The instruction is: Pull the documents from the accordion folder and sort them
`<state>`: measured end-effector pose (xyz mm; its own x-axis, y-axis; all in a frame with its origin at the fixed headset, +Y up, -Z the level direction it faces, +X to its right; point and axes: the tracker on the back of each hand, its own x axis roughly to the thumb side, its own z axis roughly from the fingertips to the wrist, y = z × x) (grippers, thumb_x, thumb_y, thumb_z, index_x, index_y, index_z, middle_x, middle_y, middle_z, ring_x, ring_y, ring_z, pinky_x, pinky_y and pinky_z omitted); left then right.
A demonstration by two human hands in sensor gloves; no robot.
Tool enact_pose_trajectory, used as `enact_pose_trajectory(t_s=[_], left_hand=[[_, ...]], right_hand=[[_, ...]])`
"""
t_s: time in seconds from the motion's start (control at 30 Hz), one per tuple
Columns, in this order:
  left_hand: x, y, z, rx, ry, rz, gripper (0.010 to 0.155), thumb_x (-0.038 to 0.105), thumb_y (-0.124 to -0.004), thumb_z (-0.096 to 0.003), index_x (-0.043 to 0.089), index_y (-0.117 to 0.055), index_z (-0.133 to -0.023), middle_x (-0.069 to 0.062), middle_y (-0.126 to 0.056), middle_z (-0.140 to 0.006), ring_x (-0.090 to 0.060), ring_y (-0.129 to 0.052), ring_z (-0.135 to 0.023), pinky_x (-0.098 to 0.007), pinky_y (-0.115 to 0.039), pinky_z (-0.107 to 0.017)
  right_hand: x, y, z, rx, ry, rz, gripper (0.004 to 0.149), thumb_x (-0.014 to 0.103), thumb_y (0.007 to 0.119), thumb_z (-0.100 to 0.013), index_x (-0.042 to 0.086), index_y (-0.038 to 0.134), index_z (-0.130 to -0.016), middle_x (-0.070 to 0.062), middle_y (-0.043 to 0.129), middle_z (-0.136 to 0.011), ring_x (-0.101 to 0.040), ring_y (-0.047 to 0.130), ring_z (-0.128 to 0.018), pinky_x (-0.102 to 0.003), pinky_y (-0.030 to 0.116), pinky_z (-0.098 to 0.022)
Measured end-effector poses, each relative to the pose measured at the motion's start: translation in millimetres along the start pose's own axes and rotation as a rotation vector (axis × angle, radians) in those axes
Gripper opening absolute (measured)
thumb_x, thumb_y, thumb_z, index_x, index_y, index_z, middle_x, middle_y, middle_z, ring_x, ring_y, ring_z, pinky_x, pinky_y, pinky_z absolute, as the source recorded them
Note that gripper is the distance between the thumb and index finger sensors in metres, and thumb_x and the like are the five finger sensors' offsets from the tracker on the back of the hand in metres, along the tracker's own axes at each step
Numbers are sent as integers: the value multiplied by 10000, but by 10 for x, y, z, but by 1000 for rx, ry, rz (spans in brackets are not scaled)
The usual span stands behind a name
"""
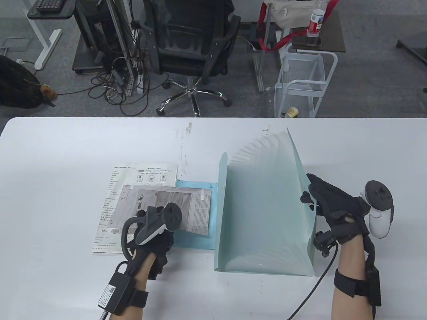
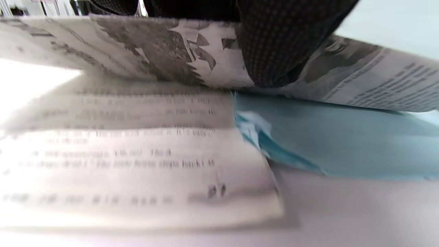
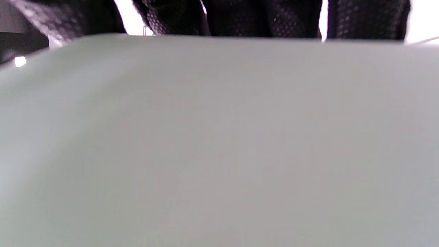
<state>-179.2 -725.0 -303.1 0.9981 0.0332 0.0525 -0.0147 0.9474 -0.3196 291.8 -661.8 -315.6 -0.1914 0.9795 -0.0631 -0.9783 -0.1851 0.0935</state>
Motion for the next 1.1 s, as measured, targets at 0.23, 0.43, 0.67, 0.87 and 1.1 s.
enact_pose_trajectory(t_s=[0.23,0.43,0.67,0.87,1.1], left_hand=[[25,-92,-26,-143,-33,12,599,206,-861,-434,275,-729,-1015,-71,-686,-1086,-355,-664,-1040,-618,-455,-773],[-85,-44,26,19,-41,253,612,408,-816,-477,269,-668,-1054,-108,-595,-1136,-401,-551,-1072,-630,-380,-763],[-265,-32,203,293,-114,601,597,455,-782,-490,238,-682,-1037,-135,-567,-1128,-420,-509,-1059,-629,-369,-745],[-353,-104,273,358,-119,646,573,462,-772,-496,231,-712,-1017,-128,-603,-1113,-419,-539,-1048,-629,-394,-741],[-323,-117,286,341,-138,713,565,475,-751,-504,231,-718,-1013,-128,-615,-1108,-417,-555,-1044,-628,-411,-741]], right_hand=[[-1,-4,3,-26,1,-6,640,578,765,-469,177,698,-963,-158,845,-736,-498,777,-791,-629,740,-448],[11,18,19,-48,10,10,651,589,769,-466,172,700,-961,-142,854,-736,-486,784,-790,-622,745,-448],[65,62,48,-100,50,71,735,621,770,-456,148,614,-998,-99,868,-744,-476,807,-775,-617,771,-425],[215,367,55,-123,60,221,779,597,752,-471,102,512,-1023,-144,793,-781,-509,783,-772,-618,759,-440],[274,1111,-156,-53,127,589,768,620,748,-455,135,550,-1017,-123,804,-769,-485,777,-791,-616,746,-453]])
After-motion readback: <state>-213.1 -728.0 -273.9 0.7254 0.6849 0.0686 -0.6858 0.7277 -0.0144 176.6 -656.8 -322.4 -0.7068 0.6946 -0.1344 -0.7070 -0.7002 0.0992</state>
